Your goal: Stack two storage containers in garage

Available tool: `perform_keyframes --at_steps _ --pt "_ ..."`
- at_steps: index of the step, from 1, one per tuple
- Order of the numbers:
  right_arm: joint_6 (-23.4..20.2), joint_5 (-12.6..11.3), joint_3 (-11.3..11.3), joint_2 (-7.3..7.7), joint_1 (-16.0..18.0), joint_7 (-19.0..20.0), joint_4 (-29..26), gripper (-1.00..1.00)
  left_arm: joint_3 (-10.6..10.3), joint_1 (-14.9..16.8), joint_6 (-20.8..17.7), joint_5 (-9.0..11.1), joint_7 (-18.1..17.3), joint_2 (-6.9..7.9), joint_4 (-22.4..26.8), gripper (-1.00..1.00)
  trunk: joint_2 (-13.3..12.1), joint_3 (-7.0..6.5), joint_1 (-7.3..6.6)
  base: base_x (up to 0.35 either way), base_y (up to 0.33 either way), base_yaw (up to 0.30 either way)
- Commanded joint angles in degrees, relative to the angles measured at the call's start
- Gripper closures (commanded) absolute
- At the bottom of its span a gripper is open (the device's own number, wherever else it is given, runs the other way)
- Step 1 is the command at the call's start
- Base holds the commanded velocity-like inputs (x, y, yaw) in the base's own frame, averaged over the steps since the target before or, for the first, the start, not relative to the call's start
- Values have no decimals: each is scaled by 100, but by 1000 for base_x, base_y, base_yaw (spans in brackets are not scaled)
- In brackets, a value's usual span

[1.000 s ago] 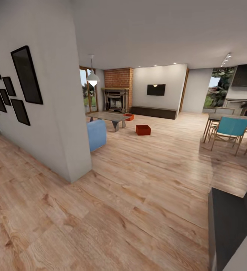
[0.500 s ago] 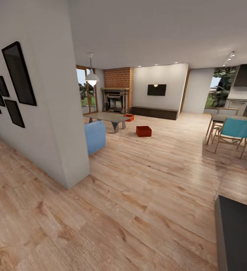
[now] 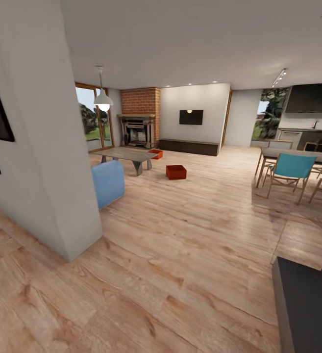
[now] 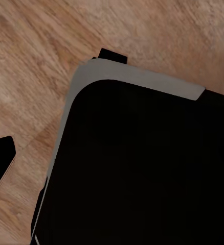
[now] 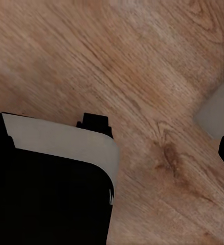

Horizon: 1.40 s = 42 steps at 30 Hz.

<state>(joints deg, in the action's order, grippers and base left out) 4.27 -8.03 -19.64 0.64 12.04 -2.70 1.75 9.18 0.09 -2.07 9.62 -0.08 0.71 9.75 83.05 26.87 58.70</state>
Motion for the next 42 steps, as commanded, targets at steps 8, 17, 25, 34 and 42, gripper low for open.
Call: perform_keyframes --at_steps 8,17,25,34,42 --pt "39 -57 -49 7 9 -1 19 -100 5 0 -22 58 -1 0 7 -100 3 6 3 323 0 -167" --pt "39 -50 -49 23 8 6 19 -100 6 0 -22 58 -1 0 1 -100 3 6 3 323 0 -7" --pt "30 -50 -49 24 9 -2 18 -100 5 0 -22 59 -1 0 0 -100 3 6 3 323 0 0" --pt "45 -50 -49 17 9 -3 19 -100 5 0 -30 58 -1 0 0 -100 3 6 3 323 0 0" --pt "39 -50 -54 -20 6 -3 18 -100 5 0 -30 58 -1 0 0 -100 3 6 3 323 0 -186"
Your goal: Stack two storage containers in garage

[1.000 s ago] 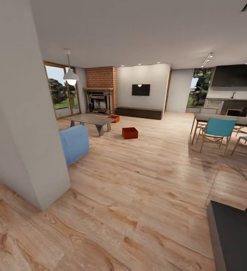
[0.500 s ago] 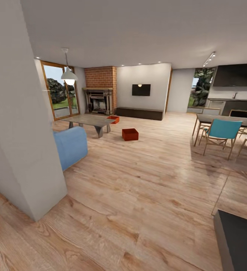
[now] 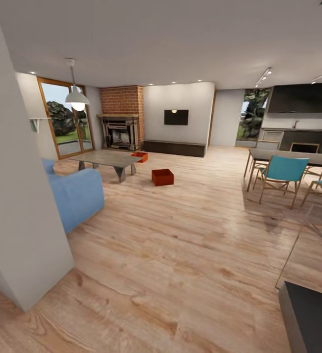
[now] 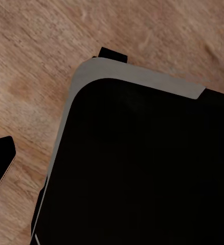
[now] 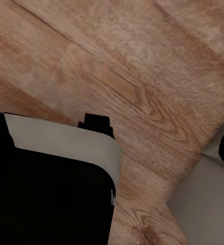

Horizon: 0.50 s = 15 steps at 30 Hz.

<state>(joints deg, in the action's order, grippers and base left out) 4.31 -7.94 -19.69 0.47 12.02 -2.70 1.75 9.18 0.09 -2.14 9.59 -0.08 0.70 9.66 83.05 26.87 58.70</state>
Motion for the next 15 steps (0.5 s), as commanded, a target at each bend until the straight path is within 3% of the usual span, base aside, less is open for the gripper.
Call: perform_keyframes --at_steps 1,11,15 --pt "35 -59 -50 -3 9 -3 19 -100 5 0 -22 60 -1 0 9 -100 3 6 3 323 0 -243" --pt "33 -59 -51 -3 9 2 19 -100 5 0 -23 63 -1 0 9 -100 3 6 3 323 0 -241" --pt "35 -59 -45 33 9 5 17 -100 5 0 -21 65 -1 0 9 -100 3 6 3 323 0 -27"
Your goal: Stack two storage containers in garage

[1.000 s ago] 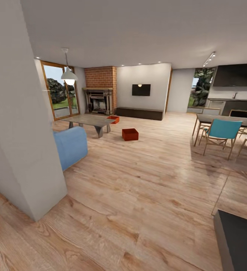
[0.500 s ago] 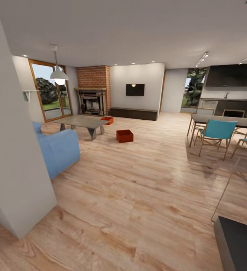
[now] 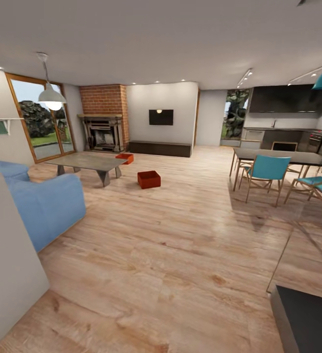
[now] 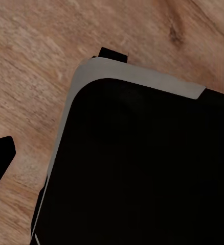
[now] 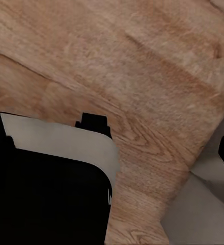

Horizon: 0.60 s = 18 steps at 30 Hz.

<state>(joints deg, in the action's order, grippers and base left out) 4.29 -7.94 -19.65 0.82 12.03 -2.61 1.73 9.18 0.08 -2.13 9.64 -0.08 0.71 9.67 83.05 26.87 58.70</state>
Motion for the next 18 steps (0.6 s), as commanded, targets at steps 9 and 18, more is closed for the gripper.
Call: perform_keyframes --at_steps 9,18 --pt "28 33 -56 -4 8 -14 18 -100 5 1 -19 56 -1 0 8 -100 3 6 3 323 0 -2" --pt "36 288 -48 -7 9 -15 19 -100 5 1 -18 59 -1 0 8 -100 3 6 3 323 0 0"
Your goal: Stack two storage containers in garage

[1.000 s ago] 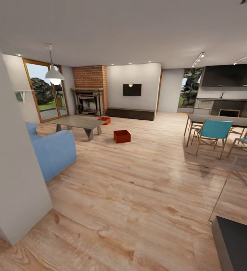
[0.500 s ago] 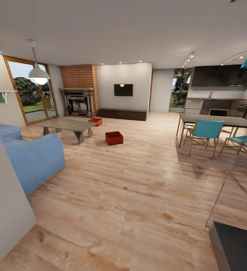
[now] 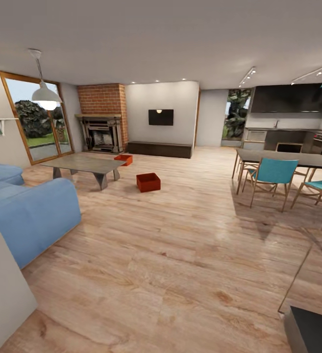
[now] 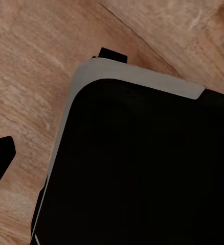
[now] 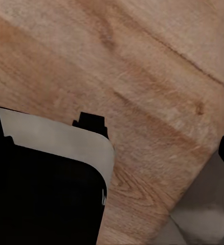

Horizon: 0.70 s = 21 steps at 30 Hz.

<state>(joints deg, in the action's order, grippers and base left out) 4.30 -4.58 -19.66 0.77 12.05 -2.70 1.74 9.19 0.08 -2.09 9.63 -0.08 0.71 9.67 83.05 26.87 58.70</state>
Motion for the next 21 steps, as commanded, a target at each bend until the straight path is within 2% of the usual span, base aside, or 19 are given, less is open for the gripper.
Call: perform_keyframes --at_steps 1,21 --pt "36 -46 -47 -1 6 -5 17 -100 4 1 -21 62 -1 0 8 -100 3 6 3 323 0 0" --pt "36 -35 -47 -10 7 -3 16 -100 4 1 -28 65 -1 0 8 -100 3 6 3 323 0 0"
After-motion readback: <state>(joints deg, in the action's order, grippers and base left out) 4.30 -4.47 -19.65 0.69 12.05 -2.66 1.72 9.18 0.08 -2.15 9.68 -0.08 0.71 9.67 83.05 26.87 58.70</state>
